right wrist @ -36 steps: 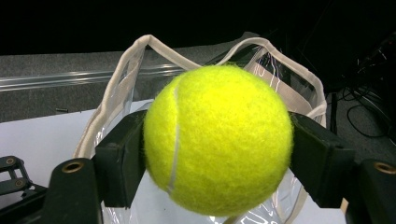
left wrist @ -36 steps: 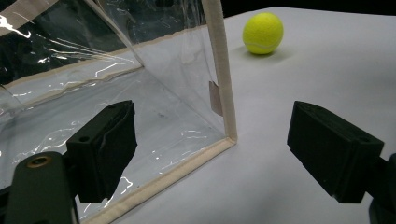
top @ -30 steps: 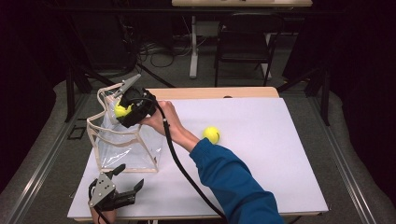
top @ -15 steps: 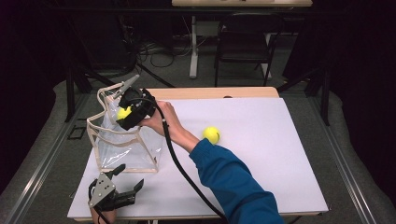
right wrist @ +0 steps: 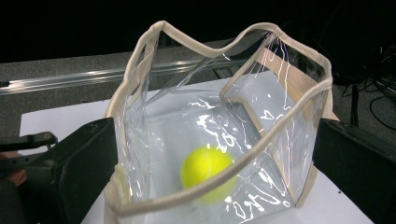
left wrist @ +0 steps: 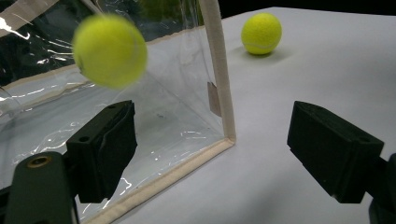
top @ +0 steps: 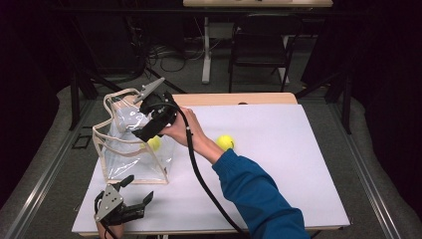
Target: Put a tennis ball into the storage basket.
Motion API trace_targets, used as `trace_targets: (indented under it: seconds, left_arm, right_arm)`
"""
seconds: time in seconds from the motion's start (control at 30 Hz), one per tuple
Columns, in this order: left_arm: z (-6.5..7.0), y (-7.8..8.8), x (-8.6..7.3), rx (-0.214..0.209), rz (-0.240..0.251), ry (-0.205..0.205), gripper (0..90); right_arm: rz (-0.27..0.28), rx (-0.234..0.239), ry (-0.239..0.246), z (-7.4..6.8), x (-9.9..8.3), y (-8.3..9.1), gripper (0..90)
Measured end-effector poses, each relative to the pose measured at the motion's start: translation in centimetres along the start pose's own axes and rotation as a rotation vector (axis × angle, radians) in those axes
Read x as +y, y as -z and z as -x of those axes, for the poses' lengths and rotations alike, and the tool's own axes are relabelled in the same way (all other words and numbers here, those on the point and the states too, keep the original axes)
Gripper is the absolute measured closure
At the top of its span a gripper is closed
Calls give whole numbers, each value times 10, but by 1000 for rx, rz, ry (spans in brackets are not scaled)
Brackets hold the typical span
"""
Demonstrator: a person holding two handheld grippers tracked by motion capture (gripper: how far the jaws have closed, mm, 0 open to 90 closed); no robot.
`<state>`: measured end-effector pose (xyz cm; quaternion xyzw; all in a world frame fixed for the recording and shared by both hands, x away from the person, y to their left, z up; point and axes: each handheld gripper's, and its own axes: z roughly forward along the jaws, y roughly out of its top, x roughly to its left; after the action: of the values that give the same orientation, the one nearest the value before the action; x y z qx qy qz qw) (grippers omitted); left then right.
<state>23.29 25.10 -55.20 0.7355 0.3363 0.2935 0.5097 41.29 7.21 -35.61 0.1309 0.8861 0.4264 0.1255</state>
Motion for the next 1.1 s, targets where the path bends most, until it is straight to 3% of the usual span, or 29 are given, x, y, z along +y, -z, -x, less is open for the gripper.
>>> trace_targets:
  seconds: [0.6,1.1]
  left_arm:
    - [0,-2,0,-7,-1,-3,160]
    - [0,-2,0,-6,-4,-4,160]
  right_arm:
    - [14,2,-36,10,-32,29,0]
    - [-8,-11,-63,15,-63,39,0]
